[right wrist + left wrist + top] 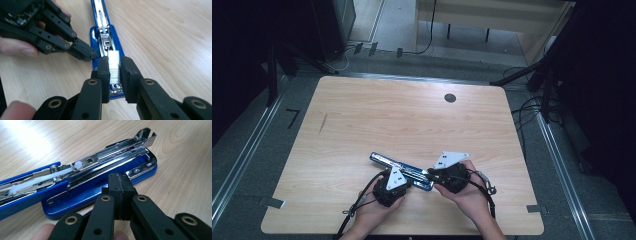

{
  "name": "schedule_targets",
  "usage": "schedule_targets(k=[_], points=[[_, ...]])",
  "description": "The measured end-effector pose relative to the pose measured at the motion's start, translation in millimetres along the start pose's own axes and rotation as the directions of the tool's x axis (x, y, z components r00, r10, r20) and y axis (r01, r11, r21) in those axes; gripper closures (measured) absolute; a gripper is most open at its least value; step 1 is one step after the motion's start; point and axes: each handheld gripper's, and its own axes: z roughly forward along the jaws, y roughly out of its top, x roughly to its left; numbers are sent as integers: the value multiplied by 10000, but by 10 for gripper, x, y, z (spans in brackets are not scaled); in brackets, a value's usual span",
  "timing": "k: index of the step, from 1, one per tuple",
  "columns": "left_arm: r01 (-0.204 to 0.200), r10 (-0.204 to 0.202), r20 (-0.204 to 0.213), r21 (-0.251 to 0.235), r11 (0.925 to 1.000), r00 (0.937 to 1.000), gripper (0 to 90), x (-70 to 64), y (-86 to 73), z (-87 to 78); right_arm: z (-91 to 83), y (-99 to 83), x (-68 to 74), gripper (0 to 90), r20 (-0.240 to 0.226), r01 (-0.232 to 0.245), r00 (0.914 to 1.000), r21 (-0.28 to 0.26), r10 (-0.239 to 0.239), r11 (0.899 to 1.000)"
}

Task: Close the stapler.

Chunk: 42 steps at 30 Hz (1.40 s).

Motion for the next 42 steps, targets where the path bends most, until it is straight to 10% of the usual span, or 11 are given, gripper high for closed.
schedule_targets(k=[19, 42], points=[[81, -81, 125, 18, 10000, 9999, 900, 15, 1, 1, 199, 117, -58, 796, -251, 603, 9981, 1525, -571, 9865], [93, -94, 141, 17, 10000, 9999, 900, 16, 1, 1, 301, 176, -123, 794, -793, 842, 9945, 2062, -691, 9749]])
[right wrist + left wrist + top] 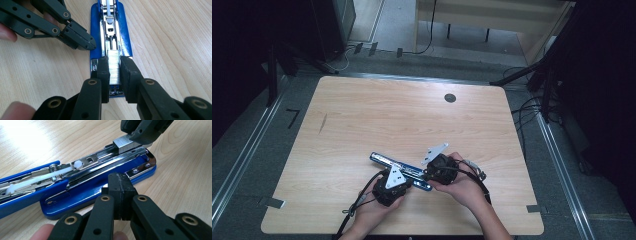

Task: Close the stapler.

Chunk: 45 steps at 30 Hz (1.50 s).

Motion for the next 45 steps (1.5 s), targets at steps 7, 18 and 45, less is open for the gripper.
schedule_targets(k=[7, 18, 45], points=[[-25, 25, -8, -2, 10000, 10000, 900, -1, 0, 0, -4, -9, -26, 793, -137, -32, 9999, -21, 31, 10000], [-54, 54, -12, -5, 10000, 10000, 900, -3, -1, 0, -29, -26, -39, 793, -272, -164, 9995, -142, 160, 9998], [-61, 61, -9, -7, 10000, 10000, 900, -3, -1, 0, -20, -27, -40, 793, -184, -132, 9997, -131, 130, 9998]])
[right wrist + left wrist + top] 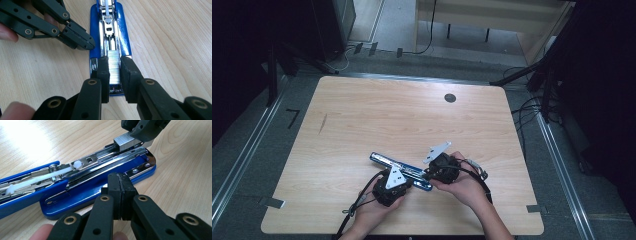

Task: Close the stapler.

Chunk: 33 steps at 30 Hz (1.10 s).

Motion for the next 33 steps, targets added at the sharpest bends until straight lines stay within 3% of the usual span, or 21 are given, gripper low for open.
schedule_targets(k=[33], points=[[80, -80, 39, 105, 9999, 10000, 900, 7, 3, 2, 9, 28, -4, 793, -5, 273, 9996, 168, -273, 9995]])
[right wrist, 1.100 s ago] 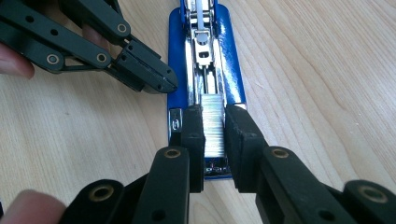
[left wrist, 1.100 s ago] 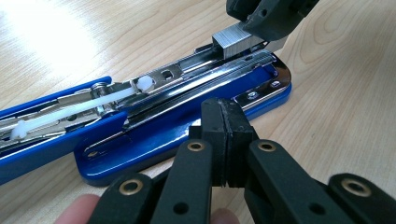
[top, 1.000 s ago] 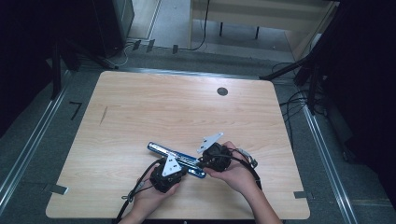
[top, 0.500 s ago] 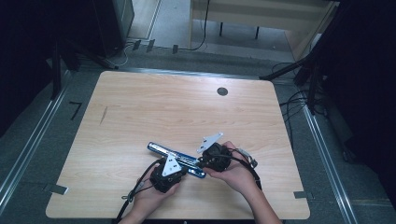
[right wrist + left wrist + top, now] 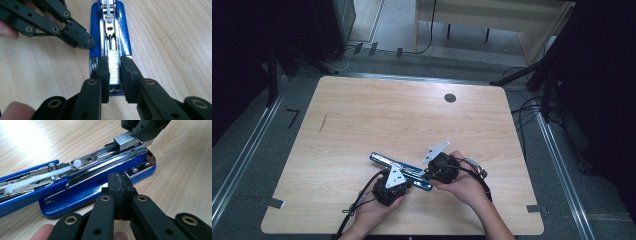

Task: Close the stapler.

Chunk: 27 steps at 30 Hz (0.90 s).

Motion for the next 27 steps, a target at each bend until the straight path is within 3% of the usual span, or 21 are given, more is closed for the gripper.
schedule_targets(k=[27], points=[[-29, 29, 20, -16, 10000, 10000, 900, -1, 0, 1, 28, 46, 21, 790, 63, 68, 10000, 140, -69, 9999]])
